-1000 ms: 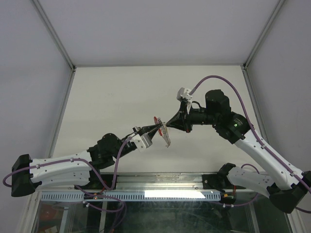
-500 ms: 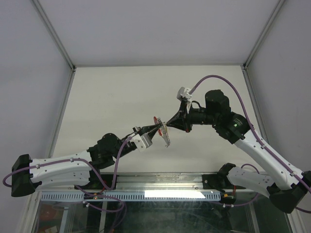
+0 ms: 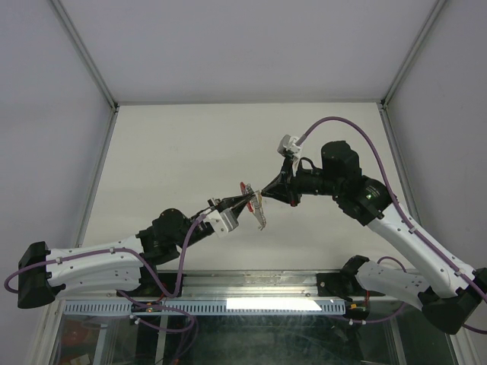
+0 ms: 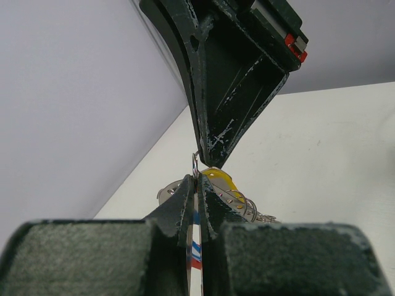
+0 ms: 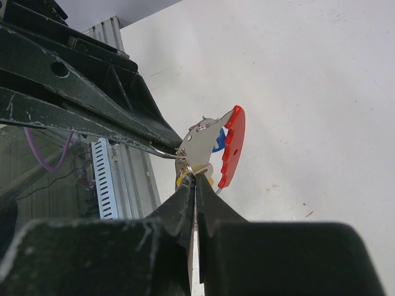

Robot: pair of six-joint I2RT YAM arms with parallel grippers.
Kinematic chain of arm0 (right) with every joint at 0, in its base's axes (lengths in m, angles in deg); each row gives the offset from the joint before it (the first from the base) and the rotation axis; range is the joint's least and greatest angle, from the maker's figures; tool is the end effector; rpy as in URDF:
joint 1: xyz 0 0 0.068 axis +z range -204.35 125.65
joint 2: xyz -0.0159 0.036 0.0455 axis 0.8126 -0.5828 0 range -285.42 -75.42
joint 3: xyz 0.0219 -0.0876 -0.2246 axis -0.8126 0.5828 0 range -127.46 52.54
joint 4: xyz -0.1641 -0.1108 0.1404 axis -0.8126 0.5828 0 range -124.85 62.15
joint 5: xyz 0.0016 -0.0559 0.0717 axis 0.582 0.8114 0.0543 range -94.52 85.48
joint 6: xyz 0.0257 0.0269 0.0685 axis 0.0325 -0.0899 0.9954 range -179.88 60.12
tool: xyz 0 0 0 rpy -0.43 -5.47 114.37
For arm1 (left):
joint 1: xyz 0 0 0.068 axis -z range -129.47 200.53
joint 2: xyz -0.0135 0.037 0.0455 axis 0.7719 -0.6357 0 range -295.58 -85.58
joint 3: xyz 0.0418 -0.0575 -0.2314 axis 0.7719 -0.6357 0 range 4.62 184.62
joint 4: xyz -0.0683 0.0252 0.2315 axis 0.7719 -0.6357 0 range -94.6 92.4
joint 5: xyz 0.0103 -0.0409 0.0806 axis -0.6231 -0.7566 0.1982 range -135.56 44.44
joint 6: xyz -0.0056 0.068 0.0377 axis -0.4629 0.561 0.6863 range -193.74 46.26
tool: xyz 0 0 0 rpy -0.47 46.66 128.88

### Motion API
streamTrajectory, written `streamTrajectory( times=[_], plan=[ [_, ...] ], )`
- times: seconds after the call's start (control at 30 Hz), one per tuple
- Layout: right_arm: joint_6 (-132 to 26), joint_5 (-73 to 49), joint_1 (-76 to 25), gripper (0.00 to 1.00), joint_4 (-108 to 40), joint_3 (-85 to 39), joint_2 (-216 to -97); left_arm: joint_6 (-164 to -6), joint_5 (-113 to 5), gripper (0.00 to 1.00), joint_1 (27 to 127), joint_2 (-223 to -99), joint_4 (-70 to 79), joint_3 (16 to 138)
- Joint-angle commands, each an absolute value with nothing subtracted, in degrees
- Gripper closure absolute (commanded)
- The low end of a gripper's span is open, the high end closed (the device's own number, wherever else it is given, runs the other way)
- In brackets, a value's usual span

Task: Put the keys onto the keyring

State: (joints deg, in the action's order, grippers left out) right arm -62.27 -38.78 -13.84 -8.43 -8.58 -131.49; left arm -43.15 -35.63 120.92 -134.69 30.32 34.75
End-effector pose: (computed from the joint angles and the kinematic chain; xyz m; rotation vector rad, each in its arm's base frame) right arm 0.1500 0.1775 0.3387 -1.1060 1.6816 1.0127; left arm 0.0906 -0.2205 0.2943 1.0072 1.0181 -0.4510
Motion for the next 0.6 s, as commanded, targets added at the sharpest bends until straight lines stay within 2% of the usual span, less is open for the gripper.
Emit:
streamTrajectory(
  times=[0.0,0.47,0.57],
  plan=[
    [-61.3,-36.7,-14.0,1.0,-10.2,-9.5,-130.9,-43.9,-37.6,1.0,120.6,-133.7,33.5,37.9],
    [-61.4,-41.5,-14.0,1.0,-8.0,-11.0,-134.8,-43.9,-37.9,1.0,120.6,-134.5,33.8,38.6],
    [-62.5,-40.6,-14.0,0.94,-8.0,-11.2,-133.9,-44.1,-37.9,1.0,120.6,-134.7,34.1,38.5]
  ],
)
